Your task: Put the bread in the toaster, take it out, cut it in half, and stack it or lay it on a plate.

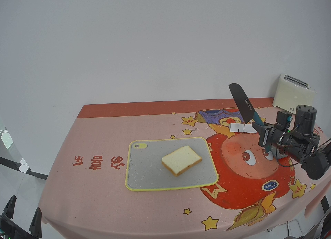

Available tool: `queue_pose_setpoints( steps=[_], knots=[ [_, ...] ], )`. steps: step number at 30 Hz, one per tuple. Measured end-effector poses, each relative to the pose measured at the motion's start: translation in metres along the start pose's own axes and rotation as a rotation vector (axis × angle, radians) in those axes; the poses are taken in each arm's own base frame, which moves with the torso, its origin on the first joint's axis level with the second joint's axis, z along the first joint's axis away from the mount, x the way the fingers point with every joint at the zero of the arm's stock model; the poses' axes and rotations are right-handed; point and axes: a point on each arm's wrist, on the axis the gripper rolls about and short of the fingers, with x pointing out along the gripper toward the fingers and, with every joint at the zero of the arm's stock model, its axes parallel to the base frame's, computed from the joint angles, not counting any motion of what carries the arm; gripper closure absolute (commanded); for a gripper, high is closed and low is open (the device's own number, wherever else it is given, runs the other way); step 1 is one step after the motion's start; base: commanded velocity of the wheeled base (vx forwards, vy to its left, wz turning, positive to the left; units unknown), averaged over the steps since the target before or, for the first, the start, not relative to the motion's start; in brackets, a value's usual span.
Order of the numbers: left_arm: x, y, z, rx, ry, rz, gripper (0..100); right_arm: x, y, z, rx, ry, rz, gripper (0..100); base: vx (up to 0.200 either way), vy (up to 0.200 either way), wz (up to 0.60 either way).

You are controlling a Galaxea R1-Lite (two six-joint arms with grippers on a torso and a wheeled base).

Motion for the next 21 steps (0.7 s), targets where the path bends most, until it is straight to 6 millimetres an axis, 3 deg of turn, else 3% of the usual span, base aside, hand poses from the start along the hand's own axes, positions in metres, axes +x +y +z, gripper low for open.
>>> queue_pose_setpoints(
  steps=[11, 21],
  knots=[
    [0.0, 0.0, 0.0, -0.001, 0.0, -0.001, 0, -0.013, 0.023, 0.02, -0.084, 0.195, 0.189, 100, 0.0, 0.0, 0.0],
    [0.0, 0.0, 0.0, -0.001, 0.0, -0.001, 0, -0.039, 0.056, 0.045, -0.203, 0.278, 0.434, 100, 0.0, 0.0, 0.0]
  ],
)
